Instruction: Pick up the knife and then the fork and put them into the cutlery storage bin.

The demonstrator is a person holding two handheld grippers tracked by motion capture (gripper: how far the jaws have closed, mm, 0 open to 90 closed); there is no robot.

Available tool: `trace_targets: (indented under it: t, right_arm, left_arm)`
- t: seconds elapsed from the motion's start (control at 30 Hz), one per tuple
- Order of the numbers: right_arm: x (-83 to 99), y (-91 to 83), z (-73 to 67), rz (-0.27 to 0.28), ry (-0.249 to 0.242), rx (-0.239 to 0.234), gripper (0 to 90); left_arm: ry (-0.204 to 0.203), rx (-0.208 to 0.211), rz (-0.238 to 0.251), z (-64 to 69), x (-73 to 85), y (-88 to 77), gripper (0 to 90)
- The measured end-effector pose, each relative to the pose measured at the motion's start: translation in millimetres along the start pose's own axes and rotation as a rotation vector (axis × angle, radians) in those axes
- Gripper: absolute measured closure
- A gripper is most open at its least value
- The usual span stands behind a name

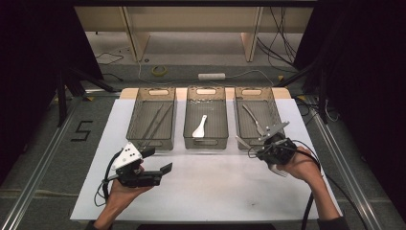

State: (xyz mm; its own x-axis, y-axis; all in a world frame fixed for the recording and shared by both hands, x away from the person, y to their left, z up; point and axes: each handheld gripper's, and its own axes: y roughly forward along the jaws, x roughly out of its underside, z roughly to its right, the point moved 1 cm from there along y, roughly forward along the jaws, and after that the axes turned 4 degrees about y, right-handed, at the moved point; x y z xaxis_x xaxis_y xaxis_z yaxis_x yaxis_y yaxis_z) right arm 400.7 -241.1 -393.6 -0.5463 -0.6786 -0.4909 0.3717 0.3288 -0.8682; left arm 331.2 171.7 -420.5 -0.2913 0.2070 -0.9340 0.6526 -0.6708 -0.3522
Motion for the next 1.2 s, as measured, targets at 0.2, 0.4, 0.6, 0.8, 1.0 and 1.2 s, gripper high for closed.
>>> trace_targets:
  t: [0.2, 0.4, 0.6, 0.8, 1.0, 1.2]
  right_arm:
    - [-19.5, -3.5, 19.0, 0.035, 0.037, 0.034, 84.5]
    - [-38.8, -4.5, 36.9, 0.06, 0.088, 0.072, 84.5]
    - [-52.0, -2.9, 55.4, 0.097, 0.145, 0.083, 84.4]
    - [-61.3, 2.6, 68.1, 0.103, 0.176, 0.099, 84.4]
    - [-74.8, 10.9, 80.9, 0.09, 0.207, 0.119, 84.4]
    - [-83.6, 23.3, 92.0, 0.074, 0.249, 0.141, 84.4]
  left_arm:
    - [0.0, -0.003, 0.002, -0.8, 0.1, -0.4, 15.2]
    - [-0.001, -0.002, 0.002, -1.0, 0.0, -0.6, 15.2]
    - [-0.001, -0.002, 0.005, -1.2, 0.0, -0.9, 15.2]
    - [0.0, -0.002, 0.004, -0.8, 0.0, -0.5, 15.2]
    - [0.0, -0.001, 0.004, -1.1, -0.1, -0.7, 15.3]
    - [0.002, 0.0, 0.006, -1.1, -0.2, -1.2, 15.2]
